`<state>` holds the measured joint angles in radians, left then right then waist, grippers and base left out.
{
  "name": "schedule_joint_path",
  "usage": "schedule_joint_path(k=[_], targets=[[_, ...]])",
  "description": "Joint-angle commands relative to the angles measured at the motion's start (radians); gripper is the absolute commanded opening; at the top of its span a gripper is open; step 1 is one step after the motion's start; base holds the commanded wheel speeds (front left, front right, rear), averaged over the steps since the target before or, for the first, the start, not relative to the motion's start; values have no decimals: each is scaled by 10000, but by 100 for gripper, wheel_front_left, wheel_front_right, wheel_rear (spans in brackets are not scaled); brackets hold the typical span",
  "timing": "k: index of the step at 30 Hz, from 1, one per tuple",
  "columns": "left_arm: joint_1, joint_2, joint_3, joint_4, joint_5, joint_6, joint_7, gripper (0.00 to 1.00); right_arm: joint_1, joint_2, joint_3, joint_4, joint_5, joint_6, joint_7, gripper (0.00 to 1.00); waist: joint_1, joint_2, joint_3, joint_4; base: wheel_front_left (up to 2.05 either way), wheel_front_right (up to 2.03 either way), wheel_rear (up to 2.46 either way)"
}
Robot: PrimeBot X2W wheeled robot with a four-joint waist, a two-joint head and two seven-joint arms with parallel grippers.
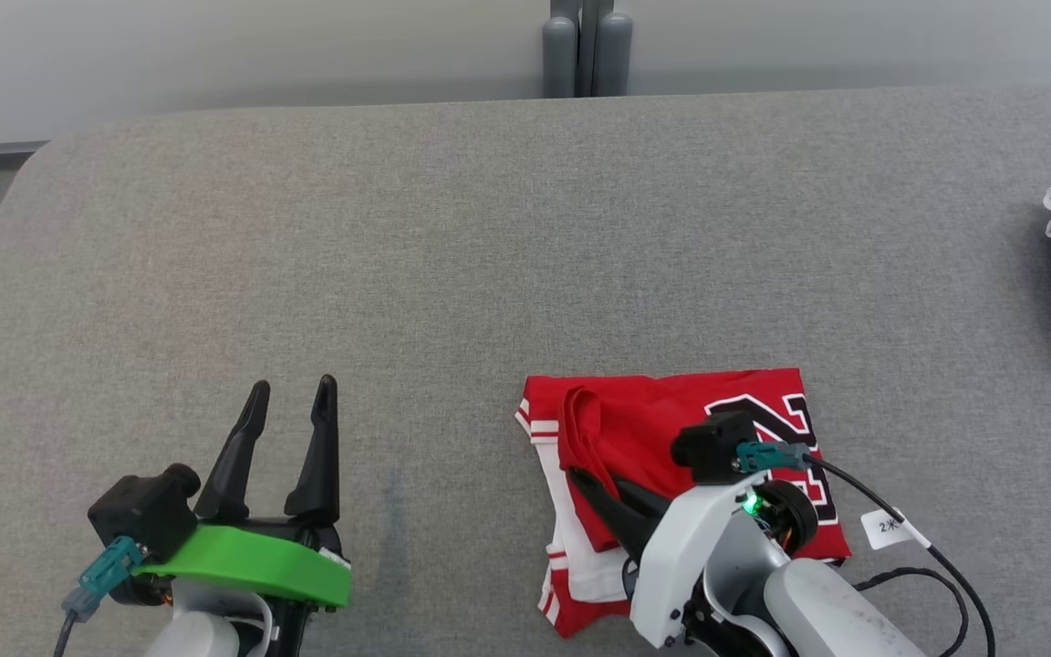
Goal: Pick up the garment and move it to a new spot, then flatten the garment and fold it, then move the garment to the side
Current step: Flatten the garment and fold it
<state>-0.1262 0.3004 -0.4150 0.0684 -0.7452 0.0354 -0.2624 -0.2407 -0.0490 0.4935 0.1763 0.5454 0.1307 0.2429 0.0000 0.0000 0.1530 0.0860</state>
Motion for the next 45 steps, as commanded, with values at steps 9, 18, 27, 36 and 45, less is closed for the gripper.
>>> schedule_joint_path(k=[9, 18, 27, 36, 45], targets=[[-78, -96, 137, 122, 117, -82, -27, 100, -751, -33, 564, 1103, 321, -3, -664, 100, 0, 0, 39, 127, 0, 0, 0], [-259, -237, -89, 254, 342, -187, -25, 100, -1051, -42, -273, 986, -306, -3, -1969, 100, 0, 0, 15, -55, 0, 0, 0], [-474, -634, -309, 644, 644, -260, -27, 100, -796, -66, -2391, 782, -2689, -3, -3527, 100, 0, 0, -269, -221, 0, 0, 0], [64, -1133, 173, 1038, 1477, -278, -25, 100, 181, -37, -4075, 527, -3711, -5, -4389, 100, 0, 0, -894, -341, 0, 0, 0], [996, -1663, 1129, 1277, 1882, -614, -26, 100, 1501, -33, -4956, 456, -4182, -5, -4853, 100, 0, 0, -1375, -405, 0, 0, 0]])
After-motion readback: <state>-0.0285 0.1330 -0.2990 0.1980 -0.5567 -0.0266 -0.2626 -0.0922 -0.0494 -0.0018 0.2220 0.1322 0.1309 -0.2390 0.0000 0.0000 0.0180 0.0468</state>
